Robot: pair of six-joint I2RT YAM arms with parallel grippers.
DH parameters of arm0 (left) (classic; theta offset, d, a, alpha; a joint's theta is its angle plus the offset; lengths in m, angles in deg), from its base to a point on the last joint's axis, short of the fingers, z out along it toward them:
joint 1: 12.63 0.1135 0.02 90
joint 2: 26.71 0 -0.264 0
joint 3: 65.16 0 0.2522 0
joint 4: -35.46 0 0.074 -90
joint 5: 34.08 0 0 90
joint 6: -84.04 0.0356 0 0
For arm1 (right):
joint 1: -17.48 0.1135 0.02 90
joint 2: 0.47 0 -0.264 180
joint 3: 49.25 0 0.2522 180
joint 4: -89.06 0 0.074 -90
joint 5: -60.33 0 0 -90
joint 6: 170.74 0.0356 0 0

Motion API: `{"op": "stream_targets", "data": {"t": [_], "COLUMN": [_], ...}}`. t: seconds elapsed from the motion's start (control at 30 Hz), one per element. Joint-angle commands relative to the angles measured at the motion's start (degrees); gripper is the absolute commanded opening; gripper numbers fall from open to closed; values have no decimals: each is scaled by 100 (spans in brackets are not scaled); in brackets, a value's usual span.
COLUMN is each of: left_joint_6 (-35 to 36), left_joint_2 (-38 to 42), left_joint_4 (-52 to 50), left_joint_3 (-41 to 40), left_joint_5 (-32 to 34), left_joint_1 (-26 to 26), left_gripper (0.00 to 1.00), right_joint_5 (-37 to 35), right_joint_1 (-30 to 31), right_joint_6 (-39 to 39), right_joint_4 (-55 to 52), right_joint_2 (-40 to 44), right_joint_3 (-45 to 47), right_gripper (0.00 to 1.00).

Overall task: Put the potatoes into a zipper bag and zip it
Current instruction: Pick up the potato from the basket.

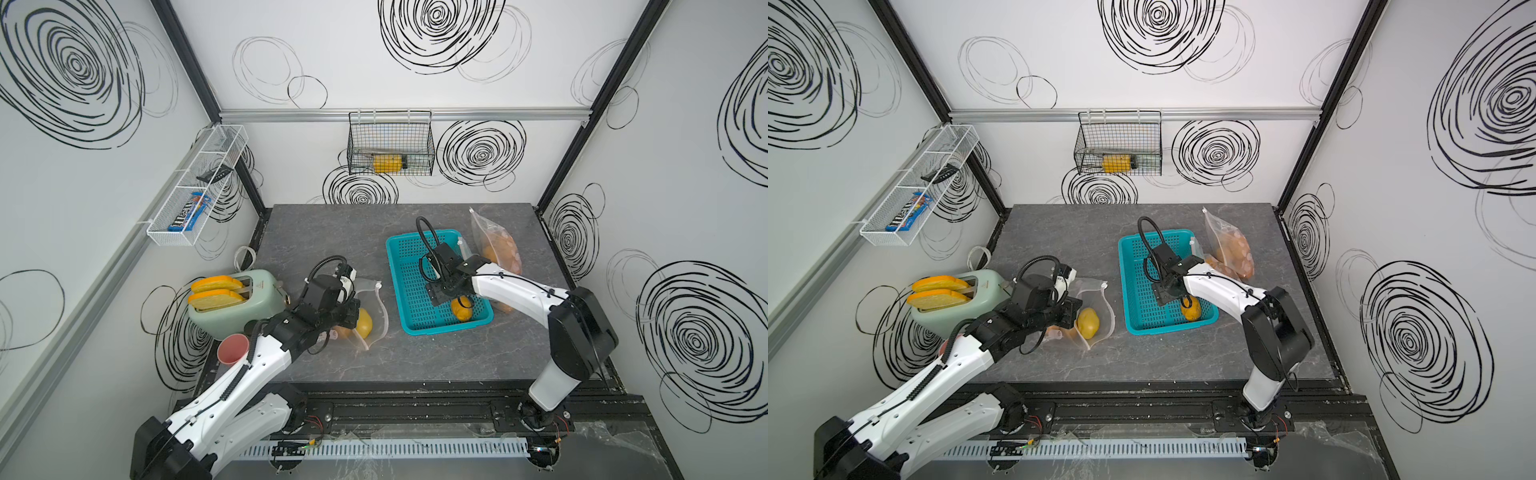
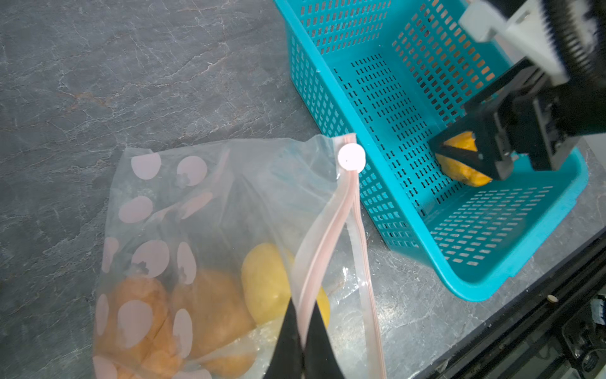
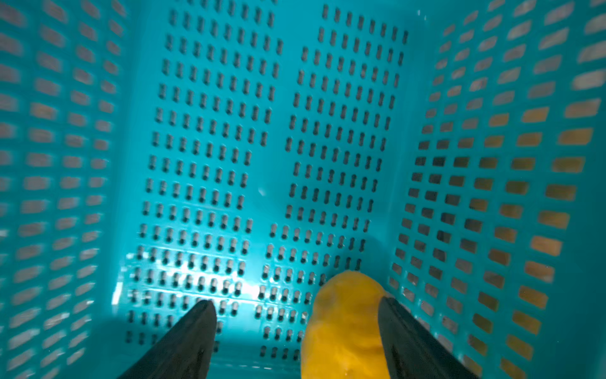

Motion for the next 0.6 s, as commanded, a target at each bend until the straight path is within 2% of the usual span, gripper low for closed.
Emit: {"op": "stream_targets", "data": {"t": [0.0, 0.47, 0.57], "left_joint_6": [-48, -50, -50], "left_joint_2": [73, -13, -33], "left_joint_4": [217, 225, 225], "left_joint_3": [-43, -43, -43], "left_joint_5": [-25, -42, -27], "left_joint_1": [-36, -62, -63], "left_gripper": [0, 0, 0], "right_joint_5": [-284, -477, -308], "right_joint_1": [14, -102, -130], "right_joint_6": [100, 161, 118], "right_joint_4": [-513, -520, -465], "right_joint_2": [118, 155, 21], "right_joint_3": [12, 454, 464], "right_gripper": [82, 86, 86]}}
